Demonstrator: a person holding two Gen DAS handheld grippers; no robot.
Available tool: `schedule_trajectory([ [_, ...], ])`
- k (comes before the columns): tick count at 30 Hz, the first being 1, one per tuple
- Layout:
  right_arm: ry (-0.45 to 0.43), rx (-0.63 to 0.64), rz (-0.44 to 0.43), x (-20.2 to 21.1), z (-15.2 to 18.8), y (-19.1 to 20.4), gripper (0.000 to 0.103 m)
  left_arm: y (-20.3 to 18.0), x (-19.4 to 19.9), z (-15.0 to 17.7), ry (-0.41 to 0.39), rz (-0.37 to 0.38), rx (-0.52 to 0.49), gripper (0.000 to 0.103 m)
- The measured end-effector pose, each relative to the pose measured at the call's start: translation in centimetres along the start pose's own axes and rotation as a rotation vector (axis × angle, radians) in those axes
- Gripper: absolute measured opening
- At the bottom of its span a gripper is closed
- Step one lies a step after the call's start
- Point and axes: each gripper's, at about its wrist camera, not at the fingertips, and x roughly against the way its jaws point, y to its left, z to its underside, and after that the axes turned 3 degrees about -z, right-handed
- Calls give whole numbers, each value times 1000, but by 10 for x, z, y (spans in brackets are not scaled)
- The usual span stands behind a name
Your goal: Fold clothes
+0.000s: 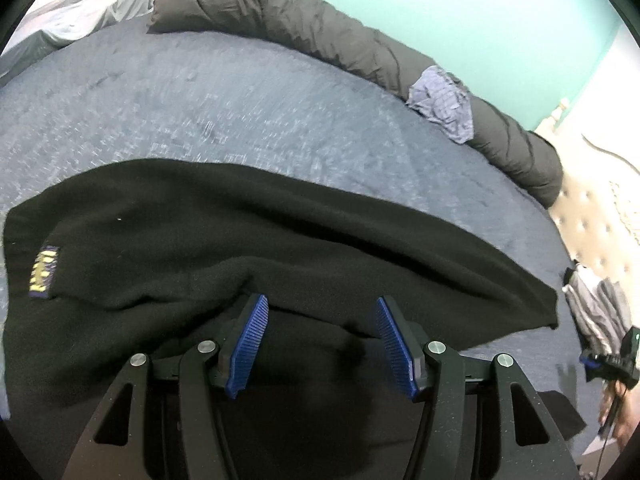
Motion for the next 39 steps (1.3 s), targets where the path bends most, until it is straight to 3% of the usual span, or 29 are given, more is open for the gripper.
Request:
schedule_trajectory([
  [8, 52, 31, -39, 29, 53, 19, 40, -10, 66, 5, 20, -16, -68, 61],
  [20, 126, -37, -29, 27, 105, -5, 42, 36, 154, 24, 48, -79, -67, 61],
  [24, 140, -33, -34, 19, 112, -5, 55, 49, 169, 33, 62, -104, -76, 61],
  [39, 144, -53, -44, -5, 121, -22, 55, 136, 161, 64, 139, -181, 50, 64],
])
